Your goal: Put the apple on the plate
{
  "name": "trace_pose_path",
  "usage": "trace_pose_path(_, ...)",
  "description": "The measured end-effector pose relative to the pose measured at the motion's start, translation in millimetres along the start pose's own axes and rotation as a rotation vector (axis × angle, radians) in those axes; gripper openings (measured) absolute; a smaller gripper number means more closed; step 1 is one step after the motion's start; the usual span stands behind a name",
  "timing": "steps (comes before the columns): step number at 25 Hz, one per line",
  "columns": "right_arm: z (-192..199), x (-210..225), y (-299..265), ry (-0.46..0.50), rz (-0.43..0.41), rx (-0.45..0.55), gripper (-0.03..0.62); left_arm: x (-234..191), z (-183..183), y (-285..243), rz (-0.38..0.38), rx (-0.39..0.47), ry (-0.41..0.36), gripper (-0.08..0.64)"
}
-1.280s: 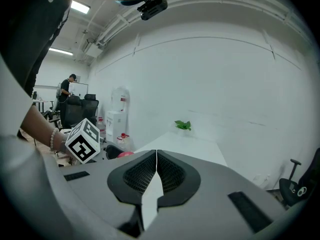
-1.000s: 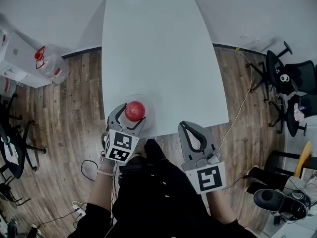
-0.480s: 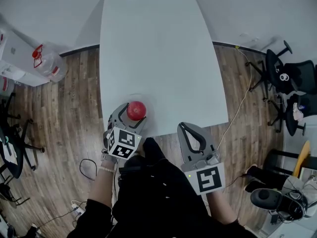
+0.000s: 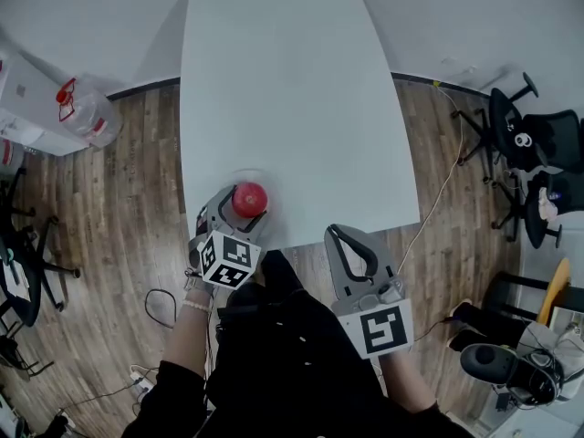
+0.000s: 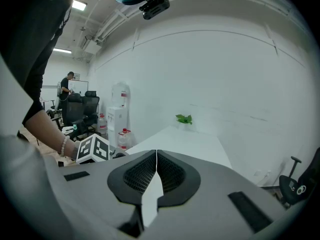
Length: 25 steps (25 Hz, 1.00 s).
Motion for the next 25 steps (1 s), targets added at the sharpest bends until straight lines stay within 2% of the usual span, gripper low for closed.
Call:
trace_pose_path(10,1,-1,2,0.004,-0.003,0.001,0.041,2,-2,-1,-0.003,-0.005,-0.016,0.354)
trace_pose_path(15,-1,-4,2,0.009,-0.006,0.003,0.041,0,-1,3,0.017,0.008,0.035,0.354)
trace_pose_path(25,-4,-11,3,0.009,-0.012,0.008,0.041,0,-3,15,0.032,0.045,0.07,0.356)
Point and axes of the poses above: the fingertips, and each gripper's own axes: y backward along the fingers, x to its right, z out of its underside, the point moved 9 cm from there along y, backward along the fingers, and after that the axes turned 1 degree about z, right-handed, at the moved point
